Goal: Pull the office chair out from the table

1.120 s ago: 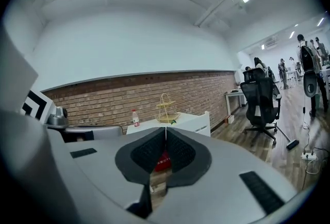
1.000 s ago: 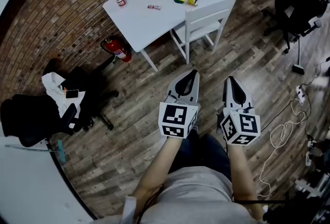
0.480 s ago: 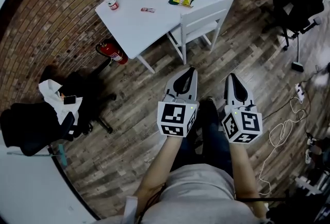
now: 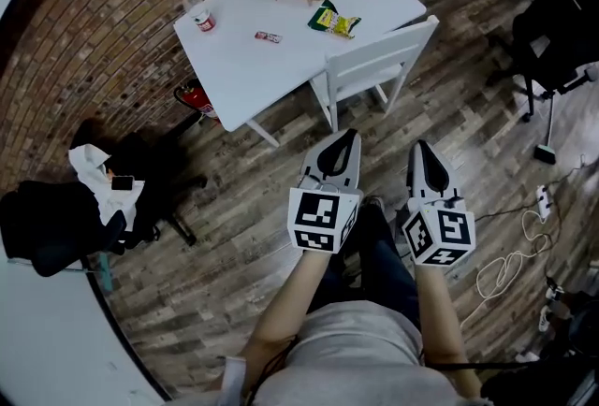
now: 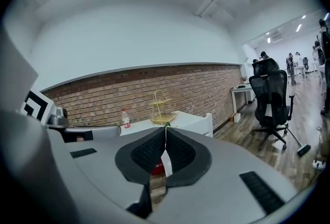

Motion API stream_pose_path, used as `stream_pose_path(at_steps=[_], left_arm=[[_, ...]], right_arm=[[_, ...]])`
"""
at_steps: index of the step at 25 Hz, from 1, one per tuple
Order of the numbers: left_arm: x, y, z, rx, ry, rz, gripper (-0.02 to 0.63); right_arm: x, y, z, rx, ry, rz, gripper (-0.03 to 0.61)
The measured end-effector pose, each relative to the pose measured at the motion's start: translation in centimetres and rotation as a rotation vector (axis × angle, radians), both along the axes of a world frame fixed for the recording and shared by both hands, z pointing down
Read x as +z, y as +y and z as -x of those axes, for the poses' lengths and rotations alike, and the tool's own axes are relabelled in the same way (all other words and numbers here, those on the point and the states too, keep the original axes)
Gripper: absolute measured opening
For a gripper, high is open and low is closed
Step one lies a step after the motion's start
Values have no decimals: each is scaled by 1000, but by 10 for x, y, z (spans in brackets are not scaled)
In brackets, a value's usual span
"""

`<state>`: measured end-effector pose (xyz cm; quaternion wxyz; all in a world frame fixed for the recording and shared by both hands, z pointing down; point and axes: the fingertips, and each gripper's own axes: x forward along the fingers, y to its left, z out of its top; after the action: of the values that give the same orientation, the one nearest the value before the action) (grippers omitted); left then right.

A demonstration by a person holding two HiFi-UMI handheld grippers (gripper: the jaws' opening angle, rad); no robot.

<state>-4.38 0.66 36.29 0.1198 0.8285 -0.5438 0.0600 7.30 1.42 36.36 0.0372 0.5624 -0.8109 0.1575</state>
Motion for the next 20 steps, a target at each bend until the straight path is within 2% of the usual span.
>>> stream_pose_path(at_steps=[13, 20], left_arm=[[-4, -117, -38, -88, -26, 6, 14], [-4, -155, -67, -84, -40, 17, 15]], right_arm=[[-9, -130, -50, -68, -4, -8, 15], [-2, -168, -62, -106, -17, 7, 15]])
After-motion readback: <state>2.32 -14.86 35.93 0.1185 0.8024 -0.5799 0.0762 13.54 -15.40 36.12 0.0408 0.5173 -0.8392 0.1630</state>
